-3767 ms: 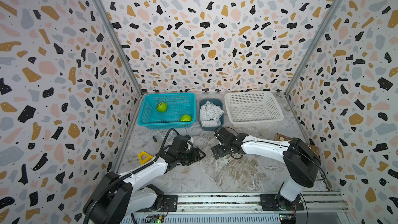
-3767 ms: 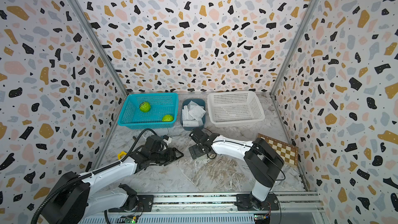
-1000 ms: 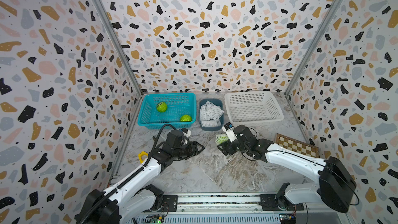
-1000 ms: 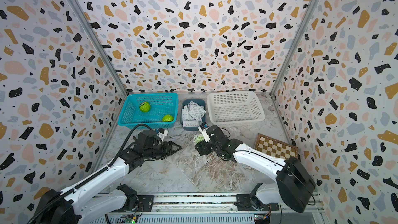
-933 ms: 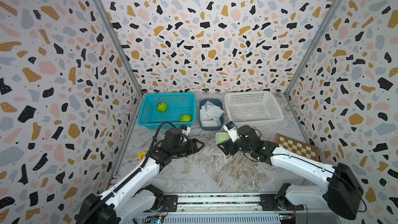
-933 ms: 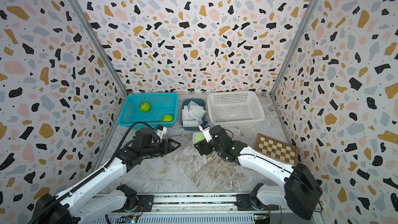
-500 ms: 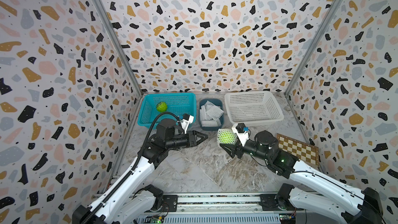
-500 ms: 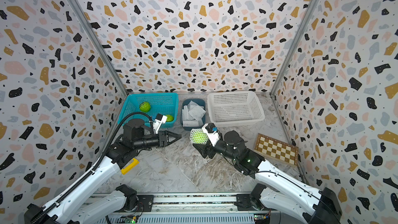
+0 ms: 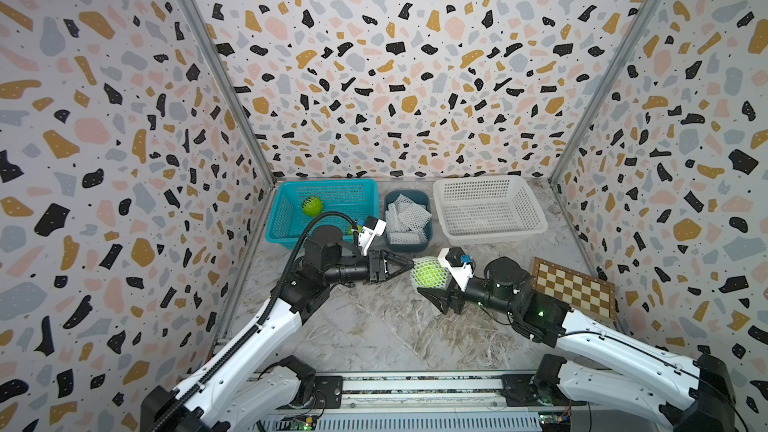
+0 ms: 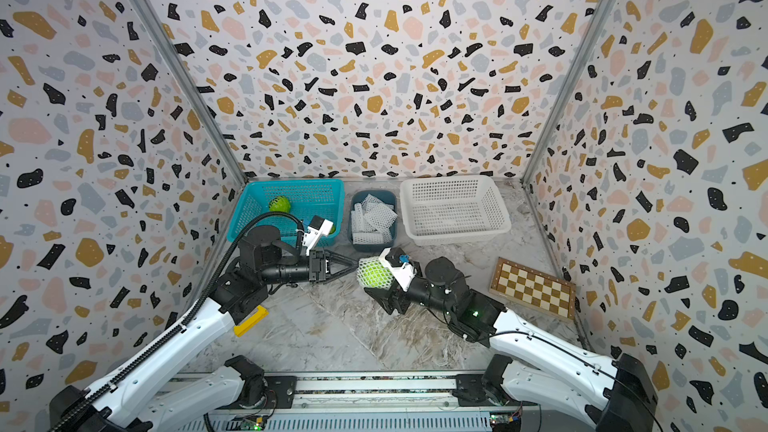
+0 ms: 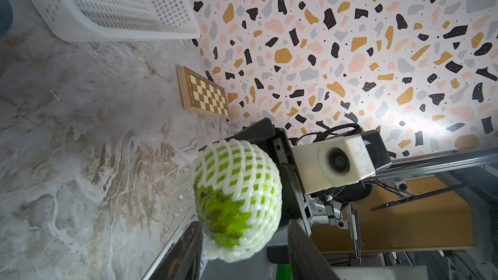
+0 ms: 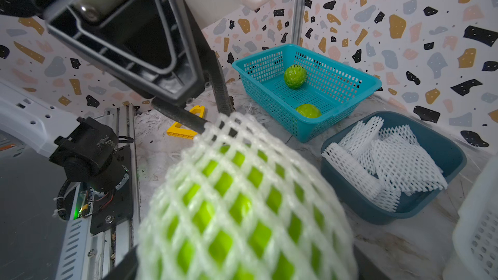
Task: Sleeve custard apples in foam nets
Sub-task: Adjust the foam net on the custard apple.
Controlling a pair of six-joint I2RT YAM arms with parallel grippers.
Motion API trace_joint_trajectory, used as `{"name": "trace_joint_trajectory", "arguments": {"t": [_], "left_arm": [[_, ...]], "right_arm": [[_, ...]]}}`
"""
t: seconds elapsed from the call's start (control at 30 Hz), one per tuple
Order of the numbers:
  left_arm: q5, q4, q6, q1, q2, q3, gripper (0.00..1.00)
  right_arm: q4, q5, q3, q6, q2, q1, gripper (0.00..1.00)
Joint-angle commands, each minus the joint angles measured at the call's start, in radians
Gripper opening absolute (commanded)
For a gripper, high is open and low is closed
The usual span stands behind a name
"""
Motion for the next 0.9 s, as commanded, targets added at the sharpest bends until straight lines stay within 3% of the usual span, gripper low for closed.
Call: {"name": "trace_joint_trajectory", "arguments": {"t": [0.0,0.37,0.63,0.87], "left_arm": [[0.020,0.050,-0.009,-0.013,0.005,0.042,0.49],[0.017,0.042,0.004,-0.038,0.031,0.054,0.28],[0.009,0.026,0.019,-0.044,0.039,0.049,0.00],[-0.027,-0.014,0.041,-0.042,0.018,0.043,0.00]], "right_arm": [[0.014,0.009,0.037,-0.015,0.002,0.008,0.80],[0.009,0.021,0.054,-0.026,0.020,0.025,0.79],[-0.004,0.036,0.067,-0.025,0.022,0.027,0.80],[0.008,0.043,0.051,-0.006,-0.017,0.026,0.81]]}}
